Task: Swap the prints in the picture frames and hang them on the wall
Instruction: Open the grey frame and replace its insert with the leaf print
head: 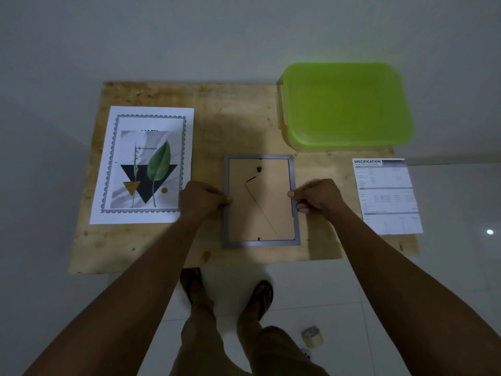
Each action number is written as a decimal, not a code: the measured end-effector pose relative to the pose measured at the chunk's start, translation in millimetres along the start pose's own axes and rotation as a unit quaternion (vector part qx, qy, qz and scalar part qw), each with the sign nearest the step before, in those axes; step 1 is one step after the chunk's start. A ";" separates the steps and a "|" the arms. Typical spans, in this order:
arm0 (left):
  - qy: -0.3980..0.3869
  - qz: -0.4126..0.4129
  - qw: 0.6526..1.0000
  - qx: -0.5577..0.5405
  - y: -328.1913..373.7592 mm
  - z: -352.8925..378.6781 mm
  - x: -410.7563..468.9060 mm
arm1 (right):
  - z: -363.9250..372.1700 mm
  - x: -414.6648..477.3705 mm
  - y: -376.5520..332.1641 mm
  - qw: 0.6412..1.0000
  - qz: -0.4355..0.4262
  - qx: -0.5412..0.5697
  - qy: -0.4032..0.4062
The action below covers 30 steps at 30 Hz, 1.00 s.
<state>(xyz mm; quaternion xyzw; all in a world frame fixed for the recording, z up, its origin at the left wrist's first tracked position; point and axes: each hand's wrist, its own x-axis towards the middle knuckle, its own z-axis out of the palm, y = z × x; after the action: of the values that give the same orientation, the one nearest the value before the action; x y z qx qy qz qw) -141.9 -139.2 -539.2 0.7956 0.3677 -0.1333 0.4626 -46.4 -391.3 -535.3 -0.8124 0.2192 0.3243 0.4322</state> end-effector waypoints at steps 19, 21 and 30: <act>-0.005 -0.024 0.994 0.103 14.7 2.1 14.7 | 6.9 -1.8 1.9 0.991 -0.086 -0.075 0.068; 0.000 -0.023 0.994 0.105 14.5 2.6 14.1 | 9.4 -0.9 0.2 0.989 -0.094 -0.092 0.071; -0.038 0.022 0.995 0.095 6.1 -5.6 19.4 | 12.3 0.6 4.3 0.970 -0.142 -0.164 0.115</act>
<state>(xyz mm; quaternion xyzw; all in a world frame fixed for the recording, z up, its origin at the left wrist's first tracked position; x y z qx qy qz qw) -124.8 -127.4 -543.0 0.8381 0.3185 -0.1873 0.4013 -52.8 -383.2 -543.3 -0.9266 0.0938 0.1958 0.3070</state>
